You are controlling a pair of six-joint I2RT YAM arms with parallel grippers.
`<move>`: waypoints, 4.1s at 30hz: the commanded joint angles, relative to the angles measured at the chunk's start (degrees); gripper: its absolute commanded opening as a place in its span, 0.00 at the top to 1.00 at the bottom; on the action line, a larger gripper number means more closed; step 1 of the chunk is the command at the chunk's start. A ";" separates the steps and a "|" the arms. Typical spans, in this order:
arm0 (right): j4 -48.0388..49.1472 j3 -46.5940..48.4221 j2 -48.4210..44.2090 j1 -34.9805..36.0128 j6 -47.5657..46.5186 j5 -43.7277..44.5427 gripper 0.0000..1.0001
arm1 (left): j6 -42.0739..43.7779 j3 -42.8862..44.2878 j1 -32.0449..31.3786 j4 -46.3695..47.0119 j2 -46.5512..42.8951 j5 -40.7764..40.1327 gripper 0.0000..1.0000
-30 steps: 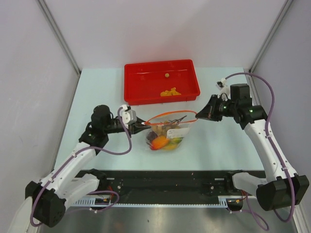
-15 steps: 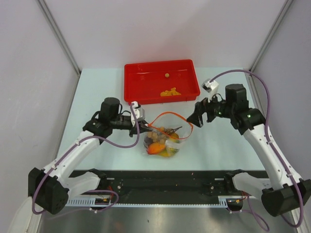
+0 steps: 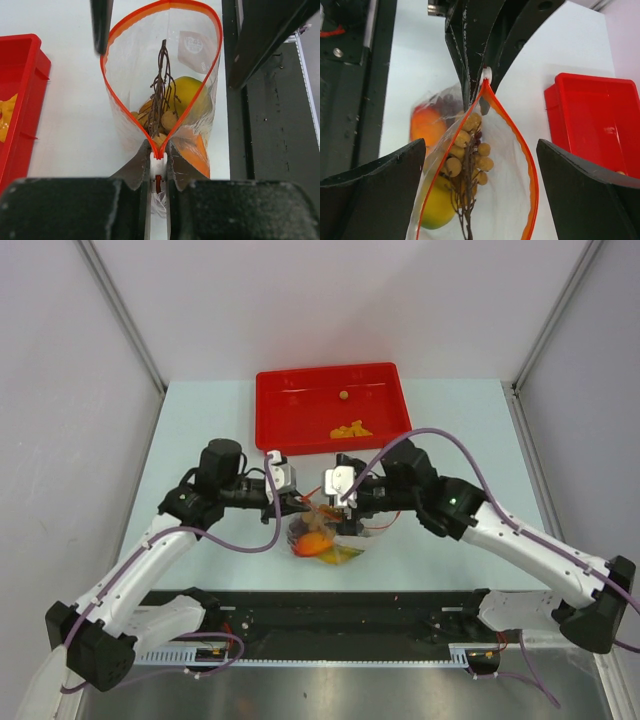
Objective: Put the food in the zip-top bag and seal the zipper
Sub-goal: Zip the zipper food storage bag at the center of the board.
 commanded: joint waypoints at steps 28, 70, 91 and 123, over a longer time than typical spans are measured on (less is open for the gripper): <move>8.93 1.47 6.08 -0.24 -1.62 4.89 1.00 | -11.70 -8.89 1.05 14.86 -11.19 -3.65 0.46; 16.75 1.56 7.30 4.33 -0.56 0.40 0.52 | -7.58 -7.66 -0.27 17.78 -8.91 -3.29 1.00; 8.41 1.56 7.66 -2.70 -1.35 -1.88 0.97 | -13.12 -8.63 -0.27 20.68 -13.30 -4.43 1.00; -19.70 -2.92 -4.03 -24.83 -12.15 -6.36 1.00 | -18.39 -7.14 5.36 19.63 -17.88 -16.21 1.00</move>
